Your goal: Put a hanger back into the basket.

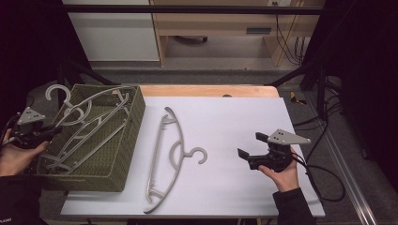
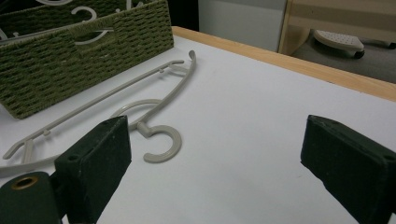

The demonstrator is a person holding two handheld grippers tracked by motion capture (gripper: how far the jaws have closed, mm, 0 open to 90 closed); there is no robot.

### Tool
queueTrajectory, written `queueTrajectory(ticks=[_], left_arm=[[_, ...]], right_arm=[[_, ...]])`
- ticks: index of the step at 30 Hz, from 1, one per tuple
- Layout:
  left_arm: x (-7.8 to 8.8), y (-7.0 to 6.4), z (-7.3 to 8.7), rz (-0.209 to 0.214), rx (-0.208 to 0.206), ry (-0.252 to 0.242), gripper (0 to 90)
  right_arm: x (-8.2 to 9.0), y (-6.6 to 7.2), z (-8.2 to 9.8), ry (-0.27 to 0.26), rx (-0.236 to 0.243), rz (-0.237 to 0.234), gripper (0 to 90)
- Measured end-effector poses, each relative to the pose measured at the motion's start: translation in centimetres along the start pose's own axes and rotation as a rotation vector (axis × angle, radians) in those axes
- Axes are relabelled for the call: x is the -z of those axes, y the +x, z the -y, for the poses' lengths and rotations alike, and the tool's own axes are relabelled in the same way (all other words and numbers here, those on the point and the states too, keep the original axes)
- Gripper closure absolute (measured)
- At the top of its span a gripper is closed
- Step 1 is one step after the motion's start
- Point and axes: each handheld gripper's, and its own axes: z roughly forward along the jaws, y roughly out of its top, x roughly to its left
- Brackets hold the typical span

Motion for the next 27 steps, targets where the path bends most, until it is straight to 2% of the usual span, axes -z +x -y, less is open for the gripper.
queueTrajectory(ticks=[5, 11, 15, 19, 22, 24, 26, 27], left_arm=[[-1.2, -1.1, -0.3, 0.008, -0.032, 0.043, 81.7], [-2.7, -1.7, 0.2, 0.043, -0.004, 0.094, 81.4], [-3.8, -1.7, 0.8, 0.072, 0.019, 0.15, 81.0], [-5.2, -2.1, 1.2, 0.054, 0.021, 0.226, 80.8], [-5.2, -1.9, 1.1, 0.051, 0.031, 0.246, 80.2], [-4.9, -1.9, 1.0, 0.034, 0.035, 0.246, 76.7], [-4.3, -1.7, 1.0, 0.03, 0.046, 0.223, 75.7], [-3.9, -1.6, 0.9, 0.028, 0.06, 0.195, 74.9]], right_arm=[[0.0, 0.0, 0.0, 0.002, 0.001, 0.001, 8.7], [0.1, 0.0, 0.0, -0.002, 0.001, -0.001, 8.7], [0.0, 0.0, 0.0, -0.002, 0.002, -0.001, 8.7], [0.1, 0.0, 0.0, -0.002, 0.001, -0.001, 8.7], [0.1, 0.0, 0.0, -0.002, 0.002, -0.001, 8.7], [0.1, 0.0, 0.0, -0.001, 0.002, -0.001, 8.6], [0.1, 0.0, 0.0, 0.0, 0.006, -0.004, 8.6], [0.1, 0.0, 0.0, -0.002, 0.005, -0.004, 8.6]])
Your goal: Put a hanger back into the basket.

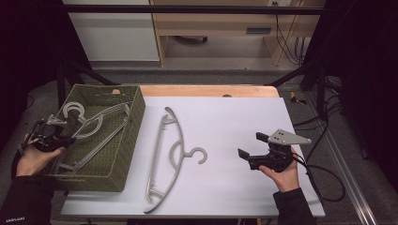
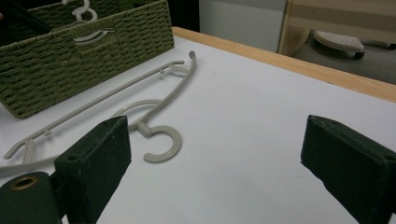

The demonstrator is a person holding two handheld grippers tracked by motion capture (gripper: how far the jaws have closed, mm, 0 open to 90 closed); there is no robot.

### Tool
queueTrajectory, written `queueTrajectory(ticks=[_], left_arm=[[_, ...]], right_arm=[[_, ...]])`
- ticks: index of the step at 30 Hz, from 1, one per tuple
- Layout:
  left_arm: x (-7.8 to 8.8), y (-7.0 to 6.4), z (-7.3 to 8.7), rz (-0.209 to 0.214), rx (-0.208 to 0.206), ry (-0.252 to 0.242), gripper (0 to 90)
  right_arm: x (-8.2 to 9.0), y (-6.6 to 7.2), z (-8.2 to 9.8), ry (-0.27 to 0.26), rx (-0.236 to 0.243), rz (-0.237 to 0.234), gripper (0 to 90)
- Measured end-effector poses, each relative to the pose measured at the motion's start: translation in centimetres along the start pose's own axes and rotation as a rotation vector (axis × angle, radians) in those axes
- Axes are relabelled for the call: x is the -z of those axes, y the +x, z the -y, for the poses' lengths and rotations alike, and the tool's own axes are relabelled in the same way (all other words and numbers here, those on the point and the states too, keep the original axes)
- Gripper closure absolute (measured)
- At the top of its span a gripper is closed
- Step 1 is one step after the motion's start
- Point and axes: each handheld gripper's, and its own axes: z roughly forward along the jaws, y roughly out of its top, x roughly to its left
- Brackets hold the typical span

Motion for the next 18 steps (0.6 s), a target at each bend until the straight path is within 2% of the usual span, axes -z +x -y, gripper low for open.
queueTrajectory(ticks=[4, 7, 9, 13, 15, 18], left_arm=[[1.5, -0.2, -0.1, -0.002, 0.025, -0.069, 66.5], [2.7, -1.0, -0.5, -0.004, 0.033, -0.129, 59.7], [3.5, -1.9, -0.9, 0.004, 0.046, -0.188, 53.4], [4.6, -3.5, -1.6, 0.036, 0.064, -0.289, 43.0], [5.2, -4.6, -2.0, 0.068, 0.073, -0.347, 37.9], [5.8, -6.1, -2.4, 0.123, 0.078, -0.403, 31.3]], right_arm=[[0.1, 0.0, 0.0, -0.002, -0.002, 0.003, 8.6], [0.1, 0.0, 0.0, -0.006, -0.007, 0.006, 8.6], [0.1, 0.0, -0.1, -0.006, -0.008, 0.006, 8.6], [0.1, 0.0, -0.1, -0.009, -0.006, 0.004, 8.5], [0.2, -0.1, -0.1, -0.01, -0.006, 0.006, 8.4], [0.2, -0.2, 0.0, -0.011, -0.003, 0.003, 8.2]])
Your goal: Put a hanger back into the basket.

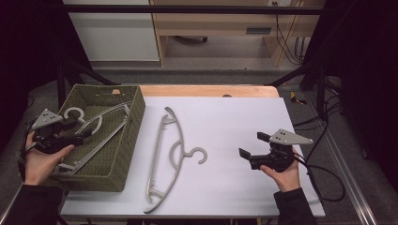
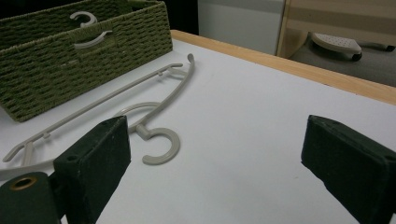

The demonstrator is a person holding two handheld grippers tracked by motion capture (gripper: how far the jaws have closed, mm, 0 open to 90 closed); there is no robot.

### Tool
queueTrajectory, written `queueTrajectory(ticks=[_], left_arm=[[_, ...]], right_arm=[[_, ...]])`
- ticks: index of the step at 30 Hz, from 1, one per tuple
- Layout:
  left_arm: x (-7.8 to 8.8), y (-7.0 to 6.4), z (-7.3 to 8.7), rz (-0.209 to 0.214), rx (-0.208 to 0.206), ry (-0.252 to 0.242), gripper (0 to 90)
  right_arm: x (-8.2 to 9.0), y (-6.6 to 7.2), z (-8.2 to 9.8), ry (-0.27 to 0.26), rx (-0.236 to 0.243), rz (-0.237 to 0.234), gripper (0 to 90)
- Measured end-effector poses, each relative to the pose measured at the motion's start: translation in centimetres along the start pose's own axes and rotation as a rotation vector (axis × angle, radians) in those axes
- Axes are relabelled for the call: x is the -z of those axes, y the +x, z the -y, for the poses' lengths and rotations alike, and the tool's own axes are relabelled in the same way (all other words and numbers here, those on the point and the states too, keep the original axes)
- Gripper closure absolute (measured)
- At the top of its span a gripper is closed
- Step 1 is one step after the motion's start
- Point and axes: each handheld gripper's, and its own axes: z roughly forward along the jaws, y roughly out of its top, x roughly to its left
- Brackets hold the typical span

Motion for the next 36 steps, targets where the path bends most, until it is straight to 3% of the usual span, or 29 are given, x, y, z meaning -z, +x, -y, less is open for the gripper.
queueTrajectory(ticks=[9, 15, 20, 27, 36], left_arm=[[-0.5, -6.1, -1.2, 0.126, -0.016, -0.102, 13.6], [-1.3, -10.2, -1.1, 0.2, -0.07, -0.104, 9.6], [-2.2, -13.0, -0.5, 0.233, -0.095, -0.105, 8.3], [-3.7, -15.9, 1.1, 0.281, -0.109, -0.057, 9.2], [-5.9, -19.1, 3.3, 0.336, -0.181, 0.042, 18.0]], right_arm=[[0.1, 0.0, 0.0, -0.007, -0.008, 0.006, 7.6], [0.2, 0.0, 0.1, -0.004, -0.005, 0.015, 6.8], [0.2, 0.0, 0.2, -0.005, -0.005, 0.018, 6.4], [0.4, 0.0, 0.3, -0.012, -0.004, 0.019, 6.3], [0.2, 0.1, 0.5, 0.0, -0.005, 0.018, 6.2]])
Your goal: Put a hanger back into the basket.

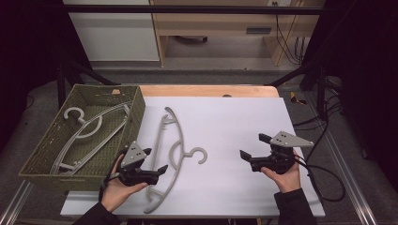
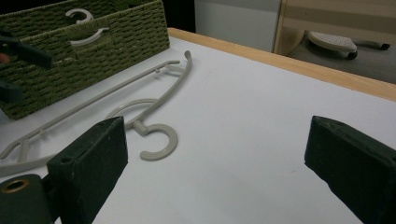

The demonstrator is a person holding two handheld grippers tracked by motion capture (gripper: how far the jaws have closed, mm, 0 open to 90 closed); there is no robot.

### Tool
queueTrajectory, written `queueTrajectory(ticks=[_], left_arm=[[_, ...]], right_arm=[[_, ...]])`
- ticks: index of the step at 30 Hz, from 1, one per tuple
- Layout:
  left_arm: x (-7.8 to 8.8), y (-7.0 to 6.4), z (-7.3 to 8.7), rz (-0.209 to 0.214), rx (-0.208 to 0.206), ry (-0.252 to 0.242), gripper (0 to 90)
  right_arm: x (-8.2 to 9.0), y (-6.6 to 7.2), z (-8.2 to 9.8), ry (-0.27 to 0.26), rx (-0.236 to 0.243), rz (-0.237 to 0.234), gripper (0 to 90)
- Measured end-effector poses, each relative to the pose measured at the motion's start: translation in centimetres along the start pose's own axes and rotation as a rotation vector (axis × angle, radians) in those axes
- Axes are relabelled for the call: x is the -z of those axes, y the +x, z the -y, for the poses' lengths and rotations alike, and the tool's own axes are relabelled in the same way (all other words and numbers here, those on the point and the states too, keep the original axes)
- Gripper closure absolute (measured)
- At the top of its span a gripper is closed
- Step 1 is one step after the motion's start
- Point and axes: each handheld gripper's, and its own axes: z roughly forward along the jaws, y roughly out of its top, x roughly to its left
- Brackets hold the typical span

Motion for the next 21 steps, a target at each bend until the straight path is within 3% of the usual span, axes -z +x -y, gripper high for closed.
queueTrajectory(ticks=[7, 15, 21], left_arm=[[-2.1, -0.7, 1.0, 0.039, 0.024, 0.075, 29.1], [-4.8, -1.7, 2.0, 0.081, 0.01, 0.193, 40.2], [-6.2, -2.3, 2.3, 0.081, 0.015, 0.266, 51.2]], right_arm=[[-0.1, 0.0, 0.1, 0.004, -0.004, -0.002, 6.2], [-0.4, 0.2, 0.3, 0.016, 0.006, -0.007, 6.2], [-0.6, 0.3, 0.4, 0.025, 0.008, -0.012, 6.2]])
